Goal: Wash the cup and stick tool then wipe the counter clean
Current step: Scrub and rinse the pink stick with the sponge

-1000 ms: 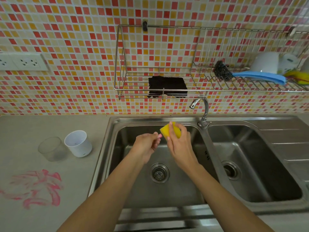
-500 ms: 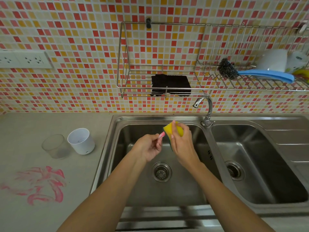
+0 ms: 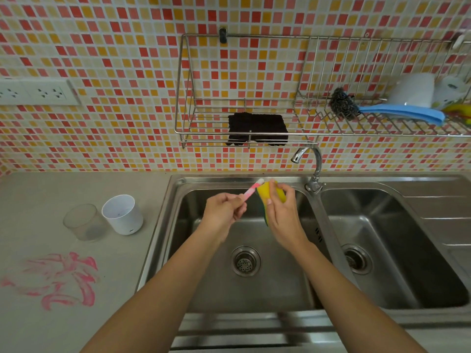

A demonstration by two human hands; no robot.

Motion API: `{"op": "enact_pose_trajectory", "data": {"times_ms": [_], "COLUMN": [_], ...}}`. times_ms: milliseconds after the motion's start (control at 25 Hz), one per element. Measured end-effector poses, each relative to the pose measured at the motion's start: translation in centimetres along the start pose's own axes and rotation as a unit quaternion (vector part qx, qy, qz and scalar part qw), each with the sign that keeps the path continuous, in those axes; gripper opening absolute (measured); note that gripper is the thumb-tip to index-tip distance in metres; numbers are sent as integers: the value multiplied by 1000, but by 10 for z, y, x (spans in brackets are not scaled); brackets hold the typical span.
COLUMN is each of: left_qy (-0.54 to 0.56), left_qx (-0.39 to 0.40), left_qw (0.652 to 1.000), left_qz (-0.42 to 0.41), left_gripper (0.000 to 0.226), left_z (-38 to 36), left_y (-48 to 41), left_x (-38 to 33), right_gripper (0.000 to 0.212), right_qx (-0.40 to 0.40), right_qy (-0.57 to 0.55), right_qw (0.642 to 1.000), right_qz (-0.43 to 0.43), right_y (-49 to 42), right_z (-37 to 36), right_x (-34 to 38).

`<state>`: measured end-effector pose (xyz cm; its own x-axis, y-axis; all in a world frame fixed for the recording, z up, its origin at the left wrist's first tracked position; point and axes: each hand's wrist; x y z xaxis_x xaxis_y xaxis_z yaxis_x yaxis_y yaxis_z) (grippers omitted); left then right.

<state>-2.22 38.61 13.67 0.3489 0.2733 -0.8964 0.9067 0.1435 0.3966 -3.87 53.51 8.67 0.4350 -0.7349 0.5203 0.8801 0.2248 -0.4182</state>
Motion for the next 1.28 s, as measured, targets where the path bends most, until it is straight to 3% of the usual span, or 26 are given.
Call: {"op": "enact_pose_trajectory", "data": {"times_ms": [80, 200, 360, 440, 520, 720, 800, 880, 960, 1040, 1160, 1280], "left_qy": [-141, -326, -408, -406, -415, -508, -537, -573, -588, -581, -577, -568], "left_qx": [-28, -61, -60, -55, -75, -77, -47, -19, -10, -9, -6, -7], "left_qw": [979, 891, 808, 801, 782, 587, 530, 482, 464, 472, 467, 476], "left_qz": [-144, -310, -421, -437, -460, -625, -655, -663, -663, -663, -670, -671], "left_gripper": [5, 8, 13, 12, 14, 21, 12, 10, 14, 16, 14, 15], "left_z": [3, 9, 9, 5, 6, 16, 20, 23, 23, 20, 8, -2], "left_y": [2, 0, 2, 3, 3, -5, -7, -11, -15, -17, -19, -25], "left_x": [5, 13, 28, 32, 33, 40, 43, 45, 47, 47, 49, 47], "right_gripper": [57, 60, 58, 59, 59, 56, 55, 54, 56, 57, 56, 57], "right_qx": [0, -15, -38, -48, -27, -25, -13, -16, -14, -1, -16, -1], "right_qy": [-15, -55, -35, -26, 5, 37, 52, 41, 31, 42, 23, 30], "right_qw": [1000, 998, 999, 998, 999, 998, 996, 998, 999, 997, 999, 998], "right_qz": [14, 13, 13, -9, 26, 33, 74, 53, 38, 71, 20, 49], "right_y": [3, 9, 5, 2, 3, 7, 11, 11, 13, 14, 7, 5], "right_z": [0, 0, 4, 5, 5, 10, 9, 11, 13, 15, 21, 20], "right_x": [1, 4, 0, 0, 1, -8, -9, -13, -16, -20, -31, -38]}}
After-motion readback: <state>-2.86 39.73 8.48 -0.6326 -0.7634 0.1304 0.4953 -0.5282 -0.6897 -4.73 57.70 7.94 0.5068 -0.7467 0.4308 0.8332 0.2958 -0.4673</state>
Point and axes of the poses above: each hand's wrist, its own y-axis away from the middle knuckle, its own z-axis out of the back of the hand, x = y × z, and after that the axes turned 2 degrees about z, right-handed
